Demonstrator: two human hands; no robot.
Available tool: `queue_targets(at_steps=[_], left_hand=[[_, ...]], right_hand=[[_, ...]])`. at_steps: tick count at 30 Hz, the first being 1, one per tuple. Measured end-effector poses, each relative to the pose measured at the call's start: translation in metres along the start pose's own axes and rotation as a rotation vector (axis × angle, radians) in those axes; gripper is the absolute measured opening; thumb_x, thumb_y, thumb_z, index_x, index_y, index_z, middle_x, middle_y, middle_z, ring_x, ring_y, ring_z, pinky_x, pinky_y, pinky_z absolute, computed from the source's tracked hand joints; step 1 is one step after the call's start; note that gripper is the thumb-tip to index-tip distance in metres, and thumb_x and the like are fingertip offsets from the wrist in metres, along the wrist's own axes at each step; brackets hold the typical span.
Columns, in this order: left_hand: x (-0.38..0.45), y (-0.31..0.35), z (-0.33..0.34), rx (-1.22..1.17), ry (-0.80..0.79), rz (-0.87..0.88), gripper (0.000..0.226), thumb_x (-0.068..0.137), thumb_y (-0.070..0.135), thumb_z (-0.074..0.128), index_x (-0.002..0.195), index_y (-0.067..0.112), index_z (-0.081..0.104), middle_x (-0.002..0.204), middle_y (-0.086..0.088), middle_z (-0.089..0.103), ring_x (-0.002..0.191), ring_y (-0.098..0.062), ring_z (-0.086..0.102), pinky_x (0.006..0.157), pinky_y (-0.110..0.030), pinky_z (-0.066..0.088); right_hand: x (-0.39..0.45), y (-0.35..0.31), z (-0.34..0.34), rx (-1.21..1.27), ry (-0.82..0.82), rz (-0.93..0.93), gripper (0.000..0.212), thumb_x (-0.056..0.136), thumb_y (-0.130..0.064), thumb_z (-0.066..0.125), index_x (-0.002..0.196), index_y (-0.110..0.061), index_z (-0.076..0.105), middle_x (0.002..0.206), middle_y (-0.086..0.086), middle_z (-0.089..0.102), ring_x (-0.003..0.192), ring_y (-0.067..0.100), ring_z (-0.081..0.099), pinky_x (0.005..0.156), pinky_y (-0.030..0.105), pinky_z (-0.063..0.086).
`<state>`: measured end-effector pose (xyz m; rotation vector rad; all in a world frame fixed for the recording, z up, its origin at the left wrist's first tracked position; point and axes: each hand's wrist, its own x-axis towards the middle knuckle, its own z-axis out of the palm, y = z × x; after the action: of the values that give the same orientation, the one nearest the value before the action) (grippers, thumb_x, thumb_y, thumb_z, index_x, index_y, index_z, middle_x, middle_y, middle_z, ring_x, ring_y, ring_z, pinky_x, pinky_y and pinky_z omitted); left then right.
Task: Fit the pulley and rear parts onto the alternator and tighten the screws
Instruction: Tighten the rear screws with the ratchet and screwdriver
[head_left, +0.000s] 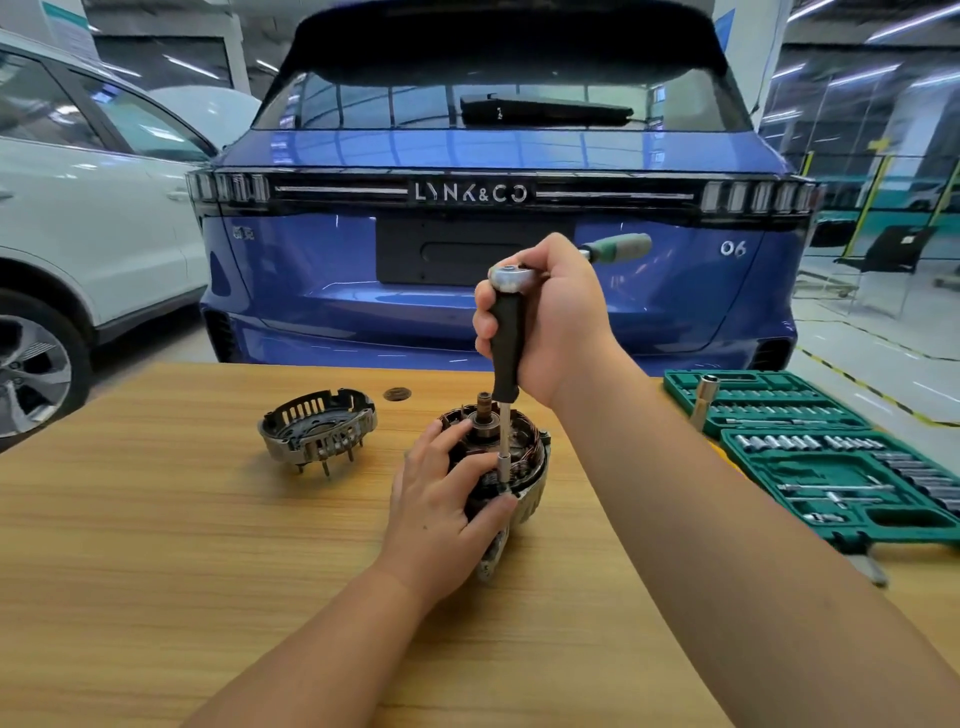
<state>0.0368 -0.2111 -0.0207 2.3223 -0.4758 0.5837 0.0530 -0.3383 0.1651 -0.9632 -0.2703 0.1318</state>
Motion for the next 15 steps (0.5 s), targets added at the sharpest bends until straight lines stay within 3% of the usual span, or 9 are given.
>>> queue_targets(at_steps=[2, 5, 7, 11, 13, 15], left_hand=[[0.0, 0.0, 0.0, 0.011, -0.01, -0.008, 0.047, 0.086, 0.069, 0.038, 0.122, 0.047, 0.058, 0.158, 0.021, 0.019, 0.144, 0.007, -0.013, 0.12, -0.048, 0.005], [-0.001, -0.001, -0.001, 0.028, -0.029, -0.014, 0.047, 0.085, 0.071, 0.036, 0.123, 0.051, 0.055, 0.158, 0.023, 0.016, 0.142, 0.009, -0.017, 0.119, -0.048, 0.002], [0.0, -0.001, -0.001, 0.035, -0.041, -0.019, 0.048, 0.085, 0.073, 0.034, 0.125, 0.052, 0.053, 0.158, 0.025, 0.014, 0.142, 0.009, -0.019, 0.119, -0.048, 0.002], [0.0, 0.001, -0.001, 0.046, -0.036, -0.025, 0.053, 0.084, 0.073, 0.034, 0.126, 0.049, 0.056, 0.16, 0.021, 0.017, 0.149, -0.001, -0.011, 0.123, -0.05, 0.006], [0.0, 0.003, -0.002, 0.043, -0.028, -0.026, 0.054, 0.084, 0.073, 0.035, 0.126, 0.048, 0.056, 0.16, 0.02, 0.018, 0.149, 0.0, -0.011, 0.123, -0.049, 0.007], [-0.001, 0.006, -0.004, 0.042, -0.041, -0.032, 0.052, 0.084, 0.072, 0.036, 0.126, 0.048, 0.055, 0.16, 0.02, 0.017, 0.149, 0.001, -0.012, 0.122, -0.048, 0.008]], right_hand=[[-0.001, 0.001, -0.001, 0.028, 0.006, -0.047, 0.014, 0.088, -0.015, 0.045, 0.08, -0.009, 0.054, 0.074, 0.013, 0.068, 0.053, 0.021, 0.055, 0.055, 0.026, 0.049], [0.0, 0.006, -0.009, -0.118, 0.026, -0.279, 0.027, 0.094, -0.011, 0.044, 0.087, -0.015, 0.069, 0.103, 0.006, 0.076, 0.084, 0.019, 0.072, 0.068, 0.035, 0.058], [-0.001, 0.008, -0.014, -0.376, 0.078, -0.497, 0.033, 0.095, -0.01, 0.044, 0.088, -0.023, 0.074, 0.104, -0.001, 0.075, 0.096, 0.015, 0.072, 0.073, 0.035, 0.06], [-0.008, 0.009, -0.021, -0.998, 0.075, -0.892, 0.02, 0.097, -0.006, 0.051, 0.103, -0.014, 0.069, 0.097, -0.008, 0.065, 0.091, 0.003, 0.061, 0.078, 0.021, 0.051], [-0.013, 0.011, -0.021, -1.264, -0.006, -0.931, 0.021, 0.099, -0.015, 0.05, 0.112, -0.008, 0.065, 0.106, -0.007, 0.056, 0.093, 0.006, 0.054, 0.079, 0.027, 0.048], [-0.018, 0.009, -0.018, -1.443, -0.068, -0.857, 0.043, 0.098, -0.04, 0.04, 0.125, -0.013, 0.059, 0.116, -0.006, 0.05, 0.096, 0.009, 0.05, 0.075, 0.035, 0.046]])
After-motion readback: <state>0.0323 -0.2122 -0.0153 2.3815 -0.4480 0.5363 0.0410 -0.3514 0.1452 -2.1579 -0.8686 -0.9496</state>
